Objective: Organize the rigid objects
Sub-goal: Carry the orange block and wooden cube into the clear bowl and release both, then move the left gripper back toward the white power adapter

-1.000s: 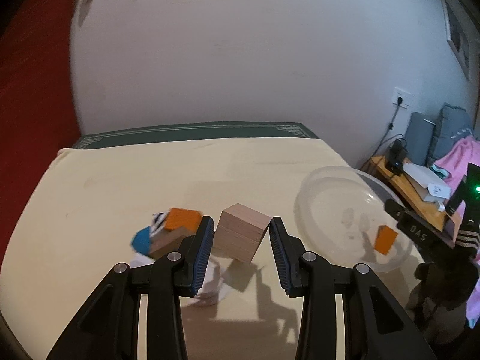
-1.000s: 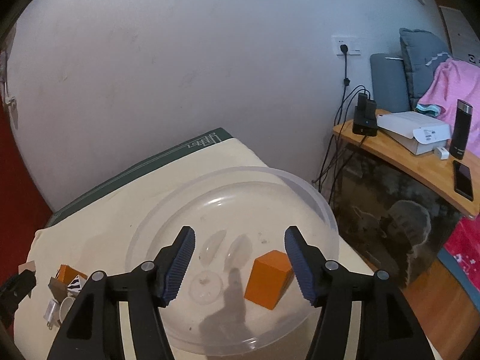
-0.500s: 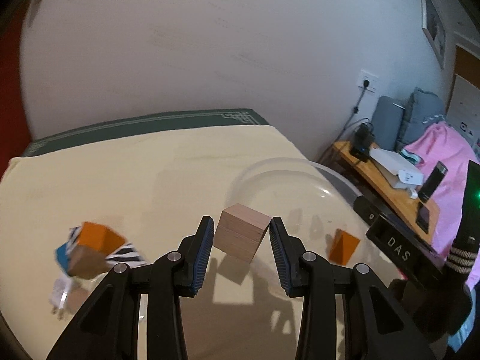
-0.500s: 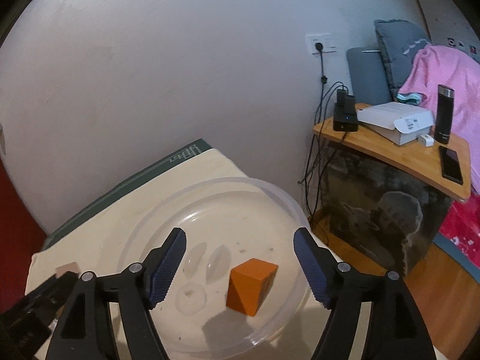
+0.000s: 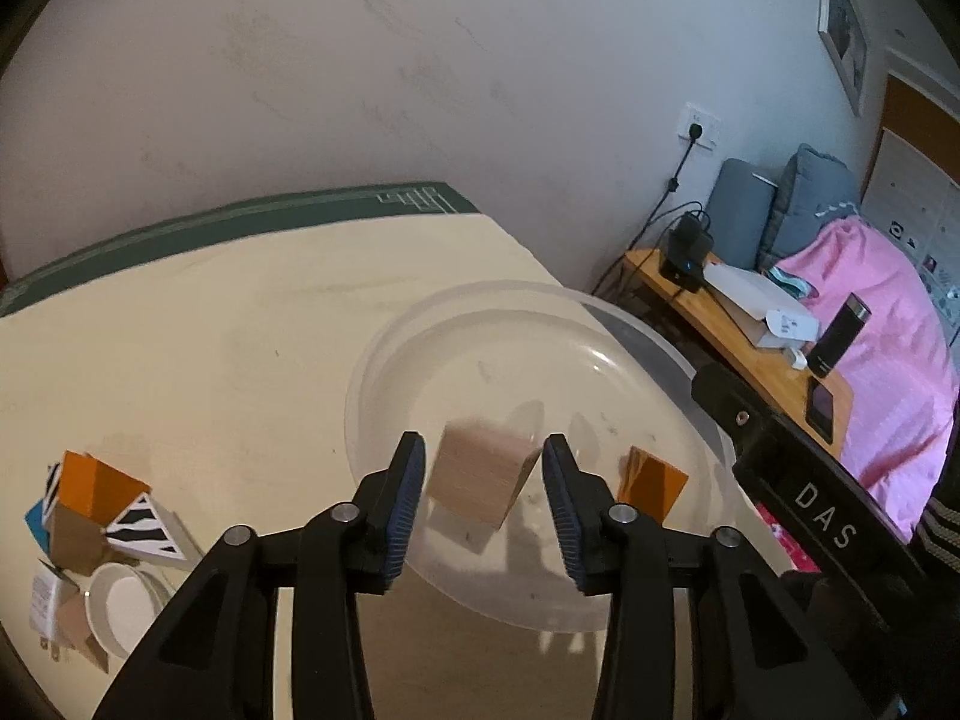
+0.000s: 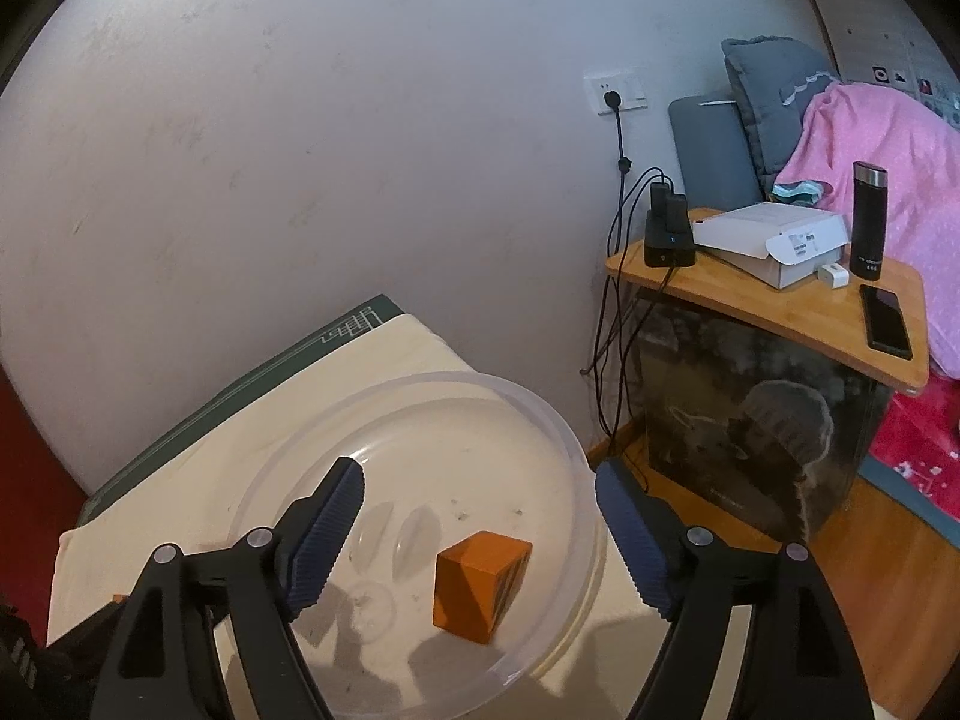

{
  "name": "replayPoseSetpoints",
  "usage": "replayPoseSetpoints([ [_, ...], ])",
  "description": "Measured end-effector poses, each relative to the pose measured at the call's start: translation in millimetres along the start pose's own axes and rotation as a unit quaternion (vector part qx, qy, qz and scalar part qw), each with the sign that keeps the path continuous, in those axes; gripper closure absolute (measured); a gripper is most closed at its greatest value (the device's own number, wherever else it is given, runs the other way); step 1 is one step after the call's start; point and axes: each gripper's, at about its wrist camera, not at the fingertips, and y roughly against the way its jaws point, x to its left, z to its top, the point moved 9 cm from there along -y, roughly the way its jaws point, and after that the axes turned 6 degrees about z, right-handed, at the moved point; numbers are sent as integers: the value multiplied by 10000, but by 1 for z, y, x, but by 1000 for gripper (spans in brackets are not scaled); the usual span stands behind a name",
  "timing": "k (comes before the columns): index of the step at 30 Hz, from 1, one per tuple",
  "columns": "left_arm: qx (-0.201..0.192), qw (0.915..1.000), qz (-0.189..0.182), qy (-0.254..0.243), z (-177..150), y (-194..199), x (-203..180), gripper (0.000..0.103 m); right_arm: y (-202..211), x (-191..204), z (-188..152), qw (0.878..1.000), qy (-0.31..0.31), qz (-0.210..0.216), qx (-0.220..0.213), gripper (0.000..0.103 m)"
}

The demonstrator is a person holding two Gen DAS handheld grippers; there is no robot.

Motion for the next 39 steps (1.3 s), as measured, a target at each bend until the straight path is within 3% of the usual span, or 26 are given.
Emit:
replayPoseSetpoints([
  [2,10,9999,60,100,0,-3,5,44,0,0,0,10000,8,4,-5,20],
  [7,8,9992,218,331,0,-4,23,42,0,0,0,10000,20,4,-2,19],
  [14,-123,9984,467,289,1,1,29,41,1,3,-2,9999,88,53,6,19],
  [20,-259,9969,695,260,1,10,35,29,4,13,-2,9995,205,214,-69,17],
  [39,-368,9904,1218,539,-10,38,79,26,6,37,-11,9965,524,647,-108,14],
])
